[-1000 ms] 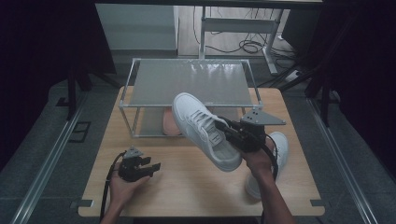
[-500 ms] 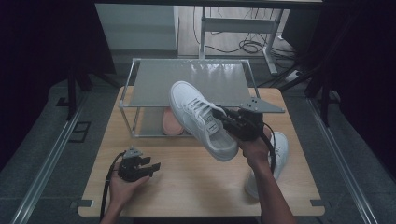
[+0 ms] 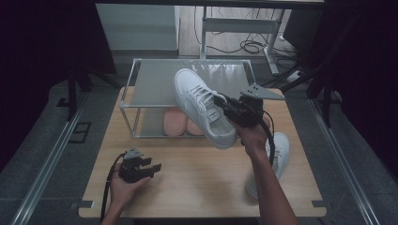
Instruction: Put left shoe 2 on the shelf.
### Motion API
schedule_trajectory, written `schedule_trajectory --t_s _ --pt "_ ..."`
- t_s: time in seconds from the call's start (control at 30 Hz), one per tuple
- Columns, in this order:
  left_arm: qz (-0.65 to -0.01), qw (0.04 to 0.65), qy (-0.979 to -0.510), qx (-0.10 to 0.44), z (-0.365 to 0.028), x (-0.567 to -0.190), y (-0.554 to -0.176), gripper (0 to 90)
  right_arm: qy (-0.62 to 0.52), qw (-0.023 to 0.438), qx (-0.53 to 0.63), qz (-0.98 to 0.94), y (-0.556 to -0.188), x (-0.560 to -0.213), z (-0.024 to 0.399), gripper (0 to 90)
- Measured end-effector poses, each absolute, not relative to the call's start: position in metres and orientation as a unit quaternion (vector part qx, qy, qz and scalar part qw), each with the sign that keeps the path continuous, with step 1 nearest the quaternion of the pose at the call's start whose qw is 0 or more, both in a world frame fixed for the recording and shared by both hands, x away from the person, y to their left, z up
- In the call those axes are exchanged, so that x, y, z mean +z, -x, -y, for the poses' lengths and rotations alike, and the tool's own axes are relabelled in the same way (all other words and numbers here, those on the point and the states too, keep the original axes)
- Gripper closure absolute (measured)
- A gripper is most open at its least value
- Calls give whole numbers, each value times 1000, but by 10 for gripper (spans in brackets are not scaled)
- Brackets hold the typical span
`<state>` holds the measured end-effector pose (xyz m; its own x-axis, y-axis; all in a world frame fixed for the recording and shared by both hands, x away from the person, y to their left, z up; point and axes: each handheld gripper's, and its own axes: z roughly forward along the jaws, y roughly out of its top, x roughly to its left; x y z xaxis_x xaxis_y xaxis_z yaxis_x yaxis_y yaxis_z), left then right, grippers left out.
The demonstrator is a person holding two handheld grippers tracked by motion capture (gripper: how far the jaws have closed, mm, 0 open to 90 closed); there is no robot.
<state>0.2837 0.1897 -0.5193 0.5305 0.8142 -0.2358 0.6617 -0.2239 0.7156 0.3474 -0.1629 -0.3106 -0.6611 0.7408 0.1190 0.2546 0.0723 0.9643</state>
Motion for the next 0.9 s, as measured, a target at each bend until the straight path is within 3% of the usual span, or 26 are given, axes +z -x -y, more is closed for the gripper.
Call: schedule_trajectory --t_s 0.9 --pt "-475 411 -772 94 -192 -517 -283 461 -394 201 588 -677 -418 -293 139 803"
